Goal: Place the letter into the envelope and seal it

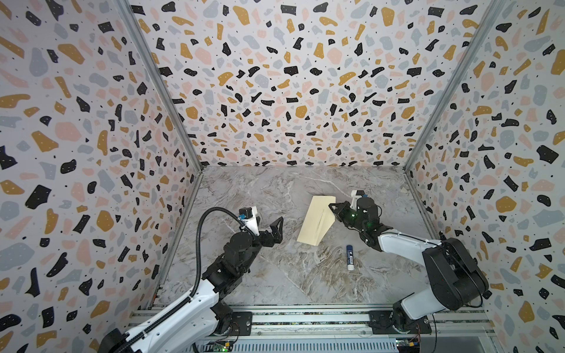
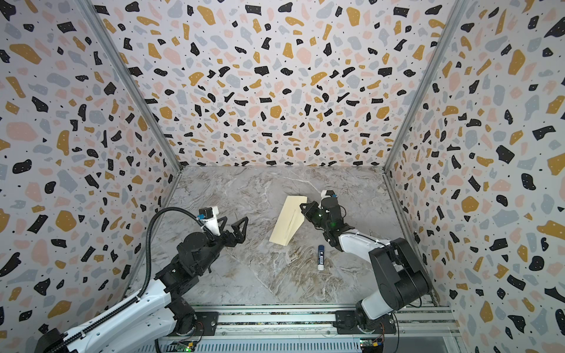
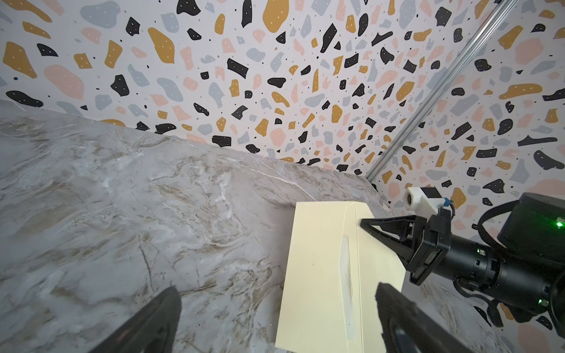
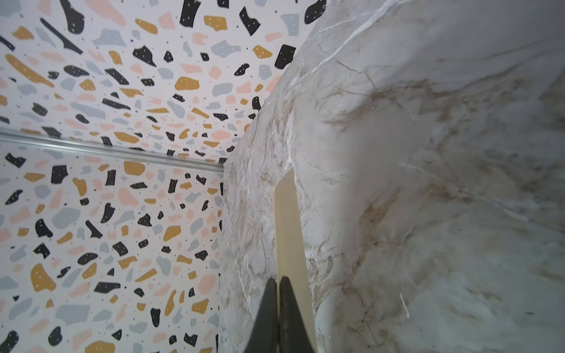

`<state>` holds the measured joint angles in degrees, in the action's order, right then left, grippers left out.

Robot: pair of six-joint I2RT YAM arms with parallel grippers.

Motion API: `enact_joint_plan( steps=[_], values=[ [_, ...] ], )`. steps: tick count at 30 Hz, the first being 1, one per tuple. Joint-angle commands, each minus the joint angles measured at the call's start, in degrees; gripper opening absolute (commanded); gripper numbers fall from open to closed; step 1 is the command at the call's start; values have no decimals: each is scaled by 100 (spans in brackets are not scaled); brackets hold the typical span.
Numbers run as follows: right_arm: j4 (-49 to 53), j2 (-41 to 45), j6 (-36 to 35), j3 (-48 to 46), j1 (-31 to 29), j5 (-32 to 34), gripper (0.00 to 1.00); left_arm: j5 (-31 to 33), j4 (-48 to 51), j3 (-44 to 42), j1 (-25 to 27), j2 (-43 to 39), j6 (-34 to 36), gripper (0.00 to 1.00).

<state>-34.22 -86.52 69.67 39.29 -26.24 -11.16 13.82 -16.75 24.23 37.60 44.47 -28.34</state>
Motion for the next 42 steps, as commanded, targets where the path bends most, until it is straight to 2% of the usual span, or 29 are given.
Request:
enact_joint_plan(
  steps=[1,5,7,13,21,23,27,31,35,38,42],
  values=[
    [-763,370,851,-220,-215,874,0,-110,-342,-79,-25,16,-67,100],
    [-1087,456,1497,-629,-537,1765,0,-165,-389,-93,-25,53,-117,100],
    [-1192,408,1706,-698,-639,2004,0,-178,-399,-94,-25,62,-128,100],
    [-858,185,2248,-754,-879,2405,0,-210,-412,-87,-25,76,-154,100],
    [-640,-258,2516,-809,-1167,2598,11,-257,-496,-118,-25,167,-207,100],
    [-455,-278,2516,-809,-1210,2570,18,-257,-513,-120,-25,171,-209,100],
    [-89,-128,2316,-822,-1282,2453,42,-249,-556,-153,-25,198,-216,100],
    [562,329,1957,-881,-1340,2471,59,-273,-619,-166,-25,258,-229,100],
    [776,1142,1016,-1138,-1287,2662,66,-609,-596,-91,-18,333,-22,100],
    [1220,1854,-468,-890,-1153,2656,77,-1029,-489,64,-16,522,253,100],
    [2247,2420,-2650,-161,-1004,2421,86,-1275,-329,306,84,842,600,98]
  ],
)
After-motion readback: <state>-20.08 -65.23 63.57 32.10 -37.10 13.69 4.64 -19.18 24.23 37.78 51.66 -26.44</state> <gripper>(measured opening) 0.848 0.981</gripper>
